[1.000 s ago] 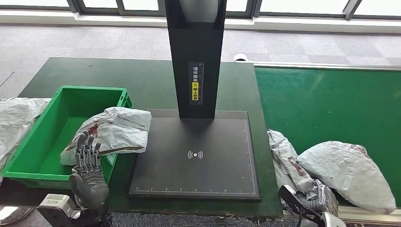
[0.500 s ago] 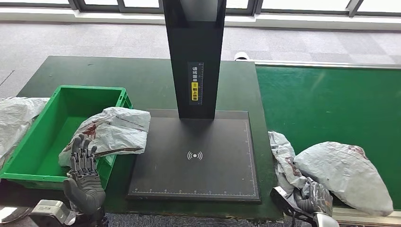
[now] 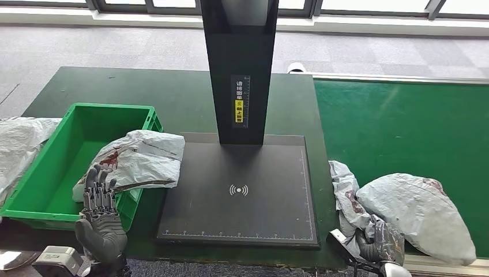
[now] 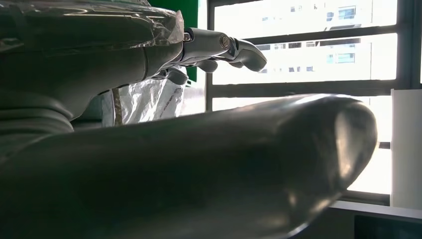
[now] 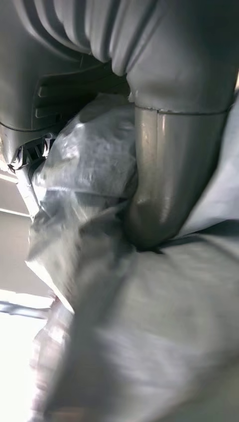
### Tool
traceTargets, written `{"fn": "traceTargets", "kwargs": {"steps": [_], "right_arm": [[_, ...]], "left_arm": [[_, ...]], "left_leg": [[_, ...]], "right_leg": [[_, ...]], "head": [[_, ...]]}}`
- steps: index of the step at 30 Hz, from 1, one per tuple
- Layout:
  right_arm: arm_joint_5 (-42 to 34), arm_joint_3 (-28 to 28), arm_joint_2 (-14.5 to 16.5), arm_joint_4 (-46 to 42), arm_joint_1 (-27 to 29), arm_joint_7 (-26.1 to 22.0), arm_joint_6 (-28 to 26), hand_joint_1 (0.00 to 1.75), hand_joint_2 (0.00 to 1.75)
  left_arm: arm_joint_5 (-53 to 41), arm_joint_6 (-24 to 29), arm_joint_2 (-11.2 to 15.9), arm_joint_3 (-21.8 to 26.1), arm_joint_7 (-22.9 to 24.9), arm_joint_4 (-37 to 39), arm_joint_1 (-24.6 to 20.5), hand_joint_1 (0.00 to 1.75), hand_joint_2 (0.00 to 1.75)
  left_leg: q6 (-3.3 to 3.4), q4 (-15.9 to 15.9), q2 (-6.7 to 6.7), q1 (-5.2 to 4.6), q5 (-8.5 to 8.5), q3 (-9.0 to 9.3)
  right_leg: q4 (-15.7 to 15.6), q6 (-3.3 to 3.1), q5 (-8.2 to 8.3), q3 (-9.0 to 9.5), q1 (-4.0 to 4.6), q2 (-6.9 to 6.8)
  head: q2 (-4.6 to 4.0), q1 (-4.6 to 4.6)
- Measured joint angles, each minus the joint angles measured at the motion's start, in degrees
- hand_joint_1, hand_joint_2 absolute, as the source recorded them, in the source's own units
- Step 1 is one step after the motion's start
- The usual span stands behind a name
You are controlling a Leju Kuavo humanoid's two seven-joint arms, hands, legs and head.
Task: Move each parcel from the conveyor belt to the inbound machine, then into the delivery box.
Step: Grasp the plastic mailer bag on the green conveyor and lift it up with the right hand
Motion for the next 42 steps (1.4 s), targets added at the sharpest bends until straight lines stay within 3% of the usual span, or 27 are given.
{"fn": "traceTargets", "kwargs": {"steps": [3, 5, 10, 12, 22, 27, 31, 37, 42], "right_arm": [[-3.32, 0.0, 1.93, -9.69, 2.68, -1.9, -7.48, 1.75, 1.75], [-8.5, -0.15, 3.57, -17.2, 4.86, -5.79, -11.99, 1.75, 1.75], [-26.62, -5.28, 10.07, -34.74, 7.96, -27.11, -16.11, 1.75, 1.75], [-29.63, -7.53, 12.0, -39.27, 8.55, -30.18, -16.12, 1.75, 1.75], [-30.82, -12.02, 15.81, -48.12, 9.94, -31.12, -16.06, 1.75, 1.75], [-37.91, -12.27, 16.27, -53.56, 10.68, -32.94, -16.04, 1.75, 1.75], [-39.45, -12.17, 16.54, -57.99, 11.26, -33.23, -16.04, 1.75, 1.75], [-35.69, -9.13, 16.97, -59.45, 12.3, -33.27, -15.96, 1.75, 1.75], [-29.14, -3.41, 17.38, -54.23, 12.51, -31.8, -15.9, 1.75, 1.75]], "left_arm": [[-0.27, -0.32, -0.24, 0.05, -0.11, -0.15, 0.11, 0.0, 0.0], [-0.38, -0.46, -0.22, -0.01, -0.12, 0.09, -0.06, 0.0, 0.0], [-0.4, -0.32, 0.25, -1.0, -0.24, 1.84, -1.39, 0.0, 0.0], [-0.4, -0.21, 0.46, -1.34, -0.3, 2.47, -1.84, 0.0, 0.0], [-0.4, -0.14, 0.95, -2.04, -0.33, 4.2, -3.07, 0.0, 0.0], [-0.39, 0.13, 1.19, -2.53, -0.33, 4.84, -3.7, 0.0, 0.0], [-0.38, 0.21, 1.43, -3.09, -0.32, 5.4, -4.39, 0.0, 0.0], [-0.38, -0.23, 1.63, -3.6, -0.13, 6.11, -5.09, 0.0, 0.0], [-0.73, -0.48, 1.72, -4.1, 0.36, 6.74, -5.54, 0.0, 0.0]], "left_leg": [[-0.03, 0.02, -0.18, -0.01, 0.14, 0.18], [-0.05, 0.03, -0.38, -0.01, 0.22, 0.17], [-0.08, 0.02, -0.52, 0.0, 0.22, 0.11], [-0.08, 0.02, -0.51, -0.01, 0.22, 0.11], [-0.07, 0.04, -0.5, -0.05, 0.23, 0.14], [-0.06, 0.04, -0.52, -0.07, 0.24, 0.13], [-0.07, 0.03, -0.51, -0.07, 0.23, 0.11], [-0.07, 0.02, -0.51, -0.06, 0.24, 0.1], [-0.07, 0.01, -0.5, -0.04, 0.26, 0.12]], "right_leg": [[0.04, -0.02, 0.02, -0.24, -0.01, -0.16], [0.06, -0.04, 0.02, -0.32, -0.01, -0.36], [0.08, -0.07, -0.04, -0.38, 0.0, -0.49], [0.08, -0.07, -0.05, -0.38, -0.01, -0.49], [0.06, -0.01, 0.01, -0.34, -0.05, -0.48], [0.06, -0.01, 0.01, -0.35, -0.07, -0.49], [0.07, -0.01, 0.0, -0.36, -0.07, -0.48], [0.07, -0.02, -0.02, -0.33, -0.07, -0.49], [0.08, -0.02, -0.01, -0.29, -0.05, -0.49]], "head": [[0.01, 0.0], [0.0, 0.0], [-0.01, -0.01], [0.01, -0.01], [0.0, -0.01], [0.01, -0.01], [0.01, -0.01], [-0.01, -0.01], [0.01, 0.0]]}}
